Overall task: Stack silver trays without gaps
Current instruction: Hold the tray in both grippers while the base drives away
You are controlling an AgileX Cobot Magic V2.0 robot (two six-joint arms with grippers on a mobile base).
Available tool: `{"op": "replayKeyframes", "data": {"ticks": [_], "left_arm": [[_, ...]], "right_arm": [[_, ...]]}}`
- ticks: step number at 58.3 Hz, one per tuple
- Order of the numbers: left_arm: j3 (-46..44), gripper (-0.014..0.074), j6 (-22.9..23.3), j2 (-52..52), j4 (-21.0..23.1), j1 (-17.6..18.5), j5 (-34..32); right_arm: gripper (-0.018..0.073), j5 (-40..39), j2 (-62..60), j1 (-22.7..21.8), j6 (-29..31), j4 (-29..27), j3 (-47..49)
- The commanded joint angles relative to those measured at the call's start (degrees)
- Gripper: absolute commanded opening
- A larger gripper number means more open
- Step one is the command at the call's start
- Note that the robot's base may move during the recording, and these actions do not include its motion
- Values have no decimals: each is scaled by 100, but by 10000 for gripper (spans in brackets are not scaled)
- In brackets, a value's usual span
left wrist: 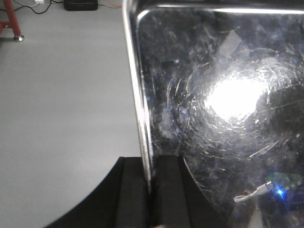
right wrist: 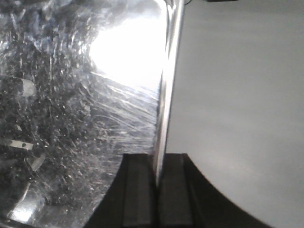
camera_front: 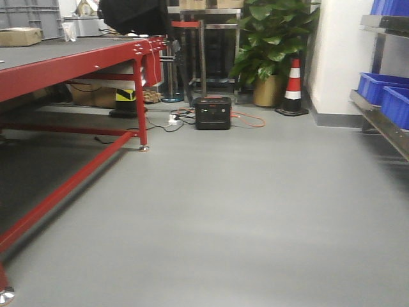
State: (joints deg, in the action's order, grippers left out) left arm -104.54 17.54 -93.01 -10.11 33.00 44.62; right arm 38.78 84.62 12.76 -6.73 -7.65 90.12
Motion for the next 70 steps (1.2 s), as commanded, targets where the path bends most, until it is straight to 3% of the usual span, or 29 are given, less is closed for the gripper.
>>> {"op": "replayKeyframes", "data": {"ticks": [1, 70], "left_arm": [[-30, -17, -84, 65, 33, 32, -237], [-30, -17, -84, 65, 39, 32, -247]], "right_arm": [[-80, -207, -84, -5, 129, 27, 69], [-80, -207, -84, -5, 129, 27, 69]]}}
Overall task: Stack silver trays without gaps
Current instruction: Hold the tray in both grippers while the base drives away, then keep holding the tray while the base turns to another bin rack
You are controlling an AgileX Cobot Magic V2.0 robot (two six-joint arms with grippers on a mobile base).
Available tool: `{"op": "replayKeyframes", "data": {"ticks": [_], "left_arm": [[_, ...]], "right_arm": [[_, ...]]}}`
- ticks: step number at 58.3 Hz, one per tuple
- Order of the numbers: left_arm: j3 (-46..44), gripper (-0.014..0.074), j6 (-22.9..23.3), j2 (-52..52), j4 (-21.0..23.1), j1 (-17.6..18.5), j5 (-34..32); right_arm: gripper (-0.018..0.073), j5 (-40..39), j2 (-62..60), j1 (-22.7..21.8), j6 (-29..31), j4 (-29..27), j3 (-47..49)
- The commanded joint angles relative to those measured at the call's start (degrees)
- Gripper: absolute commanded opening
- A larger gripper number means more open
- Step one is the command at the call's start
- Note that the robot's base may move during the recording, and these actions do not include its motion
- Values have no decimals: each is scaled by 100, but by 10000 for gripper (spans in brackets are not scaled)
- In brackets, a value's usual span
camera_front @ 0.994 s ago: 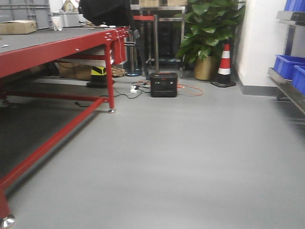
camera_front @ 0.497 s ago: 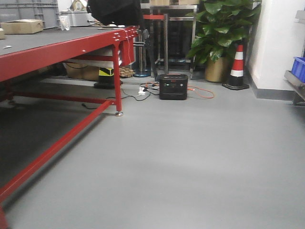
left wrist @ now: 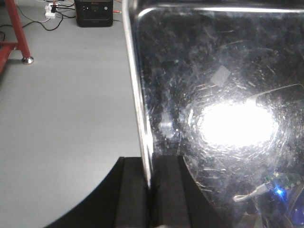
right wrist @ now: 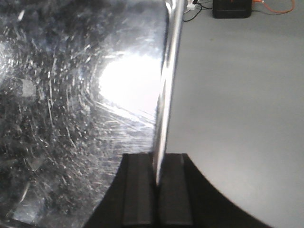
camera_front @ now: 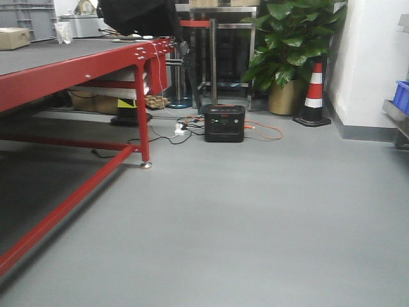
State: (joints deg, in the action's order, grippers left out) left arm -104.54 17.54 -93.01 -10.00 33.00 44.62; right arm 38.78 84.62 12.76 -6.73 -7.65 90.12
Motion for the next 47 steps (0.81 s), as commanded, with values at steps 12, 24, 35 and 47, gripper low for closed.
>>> {"op": "replayKeyframes", "data": {"ticks": [12, 24, 35, 47], "left_arm": [[-30, -17, -84, 65, 28, 32, -247], [-30, -17, -84, 65, 28, 32, -247], [-30, -17, -84, 65, 28, 32, -247], [-30, -17, -84, 65, 28, 32, -247]], "right_arm": [[-80, -207, -84, -5, 129, 27, 69], [-80, -207, -84, -5, 129, 27, 69], [-80, -207, -84, -5, 129, 27, 69], [-80, -207, -84, -5, 129, 27, 69]]}}
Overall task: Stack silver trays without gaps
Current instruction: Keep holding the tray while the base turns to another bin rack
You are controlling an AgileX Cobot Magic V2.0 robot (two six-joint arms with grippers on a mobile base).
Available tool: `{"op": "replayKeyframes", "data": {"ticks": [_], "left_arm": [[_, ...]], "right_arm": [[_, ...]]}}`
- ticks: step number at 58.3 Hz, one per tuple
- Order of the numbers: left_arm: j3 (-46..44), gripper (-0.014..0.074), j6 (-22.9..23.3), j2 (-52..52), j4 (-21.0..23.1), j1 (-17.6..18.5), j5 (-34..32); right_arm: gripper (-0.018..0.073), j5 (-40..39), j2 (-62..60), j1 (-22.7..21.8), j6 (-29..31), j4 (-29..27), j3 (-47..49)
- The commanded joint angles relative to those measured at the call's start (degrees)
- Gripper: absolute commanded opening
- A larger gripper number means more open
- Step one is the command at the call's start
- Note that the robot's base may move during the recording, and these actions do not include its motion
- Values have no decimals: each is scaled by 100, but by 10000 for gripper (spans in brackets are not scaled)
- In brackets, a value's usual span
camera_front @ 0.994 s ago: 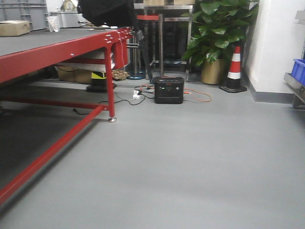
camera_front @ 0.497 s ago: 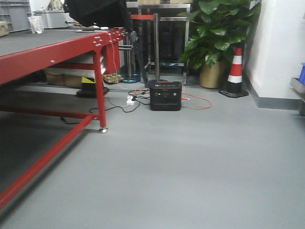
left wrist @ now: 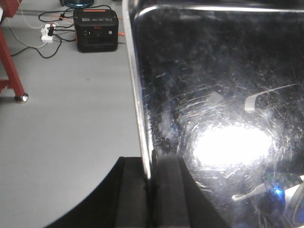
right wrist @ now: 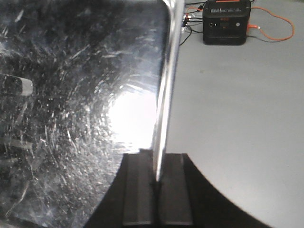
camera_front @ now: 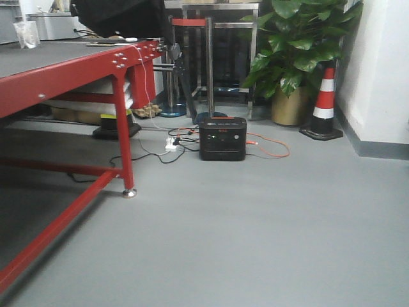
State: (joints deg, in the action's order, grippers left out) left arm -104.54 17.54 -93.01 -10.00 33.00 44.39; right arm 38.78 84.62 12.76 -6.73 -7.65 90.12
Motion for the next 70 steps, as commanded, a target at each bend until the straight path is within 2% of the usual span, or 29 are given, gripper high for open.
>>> {"op": "replayKeyframes", "data": {"ticks": [1, 11, 70], "left_arm": [[-30, -17, -84, 65, 28, 32, -224], [-30, -17, -84, 65, -130, 32, -256], [-30, -17, -84, 65, -214, 32, -380]], "right_arm": [[-80, -207, -84, -5, 129, 27, 69], [-80, -232, -84, -5, 129, 27, 69], [-80, -368, -70, -5, 129, 27, 69]]}}
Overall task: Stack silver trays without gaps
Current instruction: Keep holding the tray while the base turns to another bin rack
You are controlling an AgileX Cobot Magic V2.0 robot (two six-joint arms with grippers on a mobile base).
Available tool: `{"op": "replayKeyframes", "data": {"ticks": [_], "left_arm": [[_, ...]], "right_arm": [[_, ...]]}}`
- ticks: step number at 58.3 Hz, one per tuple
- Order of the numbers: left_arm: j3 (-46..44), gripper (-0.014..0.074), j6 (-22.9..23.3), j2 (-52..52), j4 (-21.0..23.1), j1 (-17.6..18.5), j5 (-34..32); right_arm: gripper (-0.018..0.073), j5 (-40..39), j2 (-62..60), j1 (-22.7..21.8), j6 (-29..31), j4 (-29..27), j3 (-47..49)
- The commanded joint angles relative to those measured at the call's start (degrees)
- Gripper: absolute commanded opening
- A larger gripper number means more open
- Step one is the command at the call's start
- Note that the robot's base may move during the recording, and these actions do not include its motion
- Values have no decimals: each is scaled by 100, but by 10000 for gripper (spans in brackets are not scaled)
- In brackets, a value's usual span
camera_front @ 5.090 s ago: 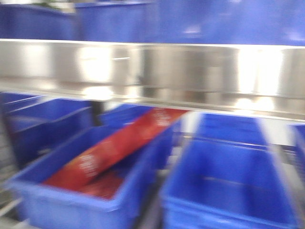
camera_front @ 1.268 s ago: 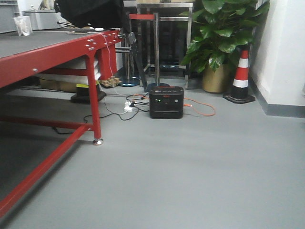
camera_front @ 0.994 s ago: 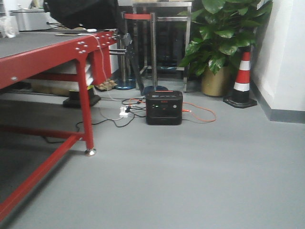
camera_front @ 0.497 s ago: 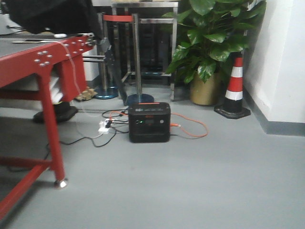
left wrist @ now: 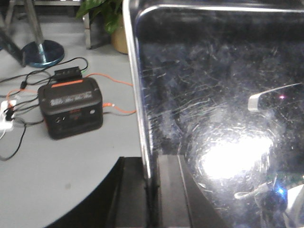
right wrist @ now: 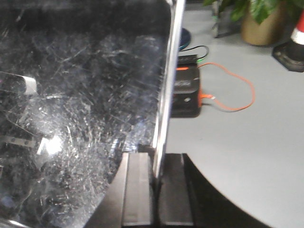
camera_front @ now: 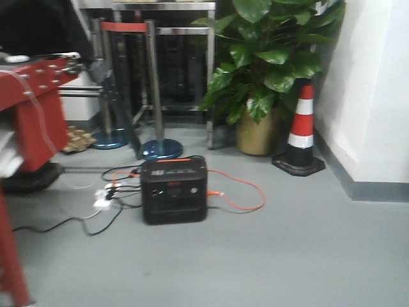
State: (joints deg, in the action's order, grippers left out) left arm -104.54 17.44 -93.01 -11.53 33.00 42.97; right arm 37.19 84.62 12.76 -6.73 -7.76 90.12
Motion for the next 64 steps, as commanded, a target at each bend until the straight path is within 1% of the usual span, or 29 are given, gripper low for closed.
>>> {"op": "replayKeyframes", "data": {"ticks": [1, 64], "left_arm": [[-30, -17, -74, 65, -61, 32, -238], [-30, -17, -74, 65, -112, 32, -238]], "right_arm": [[-80, -209, -70, -5, 129, 39, 69], [-80, -209, -61, -5, 129, 39, 69]]}}
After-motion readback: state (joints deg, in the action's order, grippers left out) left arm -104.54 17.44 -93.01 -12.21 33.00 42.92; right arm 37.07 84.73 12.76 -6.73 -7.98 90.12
